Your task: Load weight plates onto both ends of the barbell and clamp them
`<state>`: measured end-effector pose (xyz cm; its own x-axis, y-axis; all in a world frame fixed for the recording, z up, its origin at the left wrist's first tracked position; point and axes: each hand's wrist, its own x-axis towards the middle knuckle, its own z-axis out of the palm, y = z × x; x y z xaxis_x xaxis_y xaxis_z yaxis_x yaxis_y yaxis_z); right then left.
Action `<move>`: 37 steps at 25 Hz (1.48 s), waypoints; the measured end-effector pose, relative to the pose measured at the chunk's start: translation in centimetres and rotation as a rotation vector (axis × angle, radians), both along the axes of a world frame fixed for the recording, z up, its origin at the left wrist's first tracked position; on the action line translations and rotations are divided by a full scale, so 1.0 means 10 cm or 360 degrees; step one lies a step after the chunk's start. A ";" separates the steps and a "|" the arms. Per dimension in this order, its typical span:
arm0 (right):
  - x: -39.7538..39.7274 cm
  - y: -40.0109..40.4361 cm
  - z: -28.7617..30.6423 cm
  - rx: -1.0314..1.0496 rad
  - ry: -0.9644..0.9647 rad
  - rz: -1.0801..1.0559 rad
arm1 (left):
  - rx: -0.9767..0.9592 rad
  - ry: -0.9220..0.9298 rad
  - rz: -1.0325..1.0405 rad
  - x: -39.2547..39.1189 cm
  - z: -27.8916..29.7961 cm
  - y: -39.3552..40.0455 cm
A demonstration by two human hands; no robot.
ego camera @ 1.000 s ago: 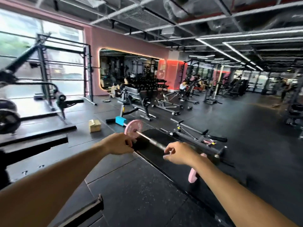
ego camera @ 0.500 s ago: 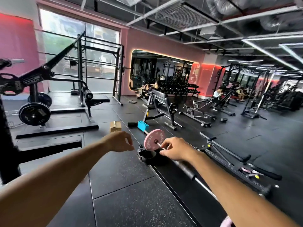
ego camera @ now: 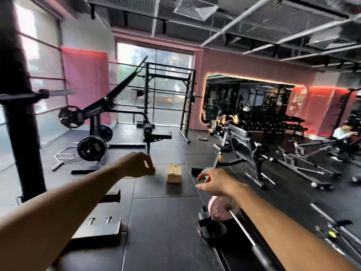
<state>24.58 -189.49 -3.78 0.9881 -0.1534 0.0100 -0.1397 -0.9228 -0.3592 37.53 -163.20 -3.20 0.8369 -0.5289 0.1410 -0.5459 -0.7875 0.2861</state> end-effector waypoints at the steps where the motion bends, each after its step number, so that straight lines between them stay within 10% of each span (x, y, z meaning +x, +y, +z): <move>1: 0.36 -0.15 0.04 -0.0017 -0.0013 0.0057 | -0.0013 -0.0009 0.0044 0.23 0.02 -0.08; 37: 12.31 -1.89 0.04 0.0061 0.0010 0.1141 | -0.0077 0.0081 0.1034 10.21 -0.11 -1.85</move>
<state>147.69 -208.42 -3.34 0.8459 0.5333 0.0116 0.4940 -0.7748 -0.3945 139.61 -181.75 -4.34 0.9903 0.0926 0.1034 0.0519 -0.9380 0.3426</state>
